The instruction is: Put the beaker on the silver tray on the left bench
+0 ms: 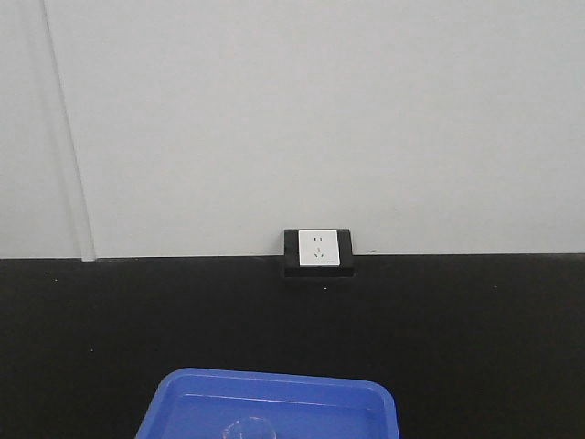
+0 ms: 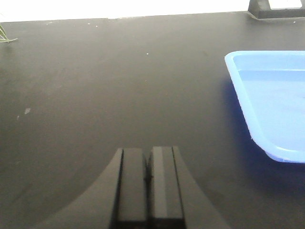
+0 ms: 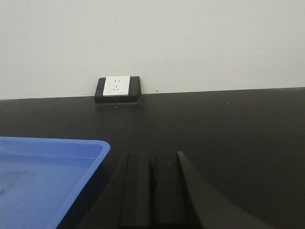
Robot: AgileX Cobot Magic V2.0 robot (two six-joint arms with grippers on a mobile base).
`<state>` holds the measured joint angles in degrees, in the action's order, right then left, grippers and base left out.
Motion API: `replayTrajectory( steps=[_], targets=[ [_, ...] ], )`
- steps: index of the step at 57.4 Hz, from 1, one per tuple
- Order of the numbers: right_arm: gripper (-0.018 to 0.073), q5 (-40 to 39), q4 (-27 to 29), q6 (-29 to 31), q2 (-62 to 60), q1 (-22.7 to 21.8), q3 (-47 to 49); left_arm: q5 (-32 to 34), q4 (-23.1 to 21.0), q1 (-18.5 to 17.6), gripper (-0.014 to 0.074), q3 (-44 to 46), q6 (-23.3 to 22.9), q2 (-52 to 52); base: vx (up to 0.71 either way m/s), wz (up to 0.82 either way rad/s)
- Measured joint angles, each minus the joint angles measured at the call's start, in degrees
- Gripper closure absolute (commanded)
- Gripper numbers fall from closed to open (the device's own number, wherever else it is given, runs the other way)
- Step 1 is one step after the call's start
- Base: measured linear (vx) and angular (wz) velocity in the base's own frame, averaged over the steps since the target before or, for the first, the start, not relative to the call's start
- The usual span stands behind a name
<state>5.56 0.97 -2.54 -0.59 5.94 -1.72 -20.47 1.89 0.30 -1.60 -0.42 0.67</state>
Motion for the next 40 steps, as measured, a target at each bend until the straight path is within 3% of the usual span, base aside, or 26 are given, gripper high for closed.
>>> replayTrajectory(
  steps=[40],
  targets=[
    [0.0567,-1.1,0.9,0.0,0.0,0.0,3.3,0.0,0.0,0.0,0.0595,0.0,0.0,0.0,0.00,0.00]
  ],
)
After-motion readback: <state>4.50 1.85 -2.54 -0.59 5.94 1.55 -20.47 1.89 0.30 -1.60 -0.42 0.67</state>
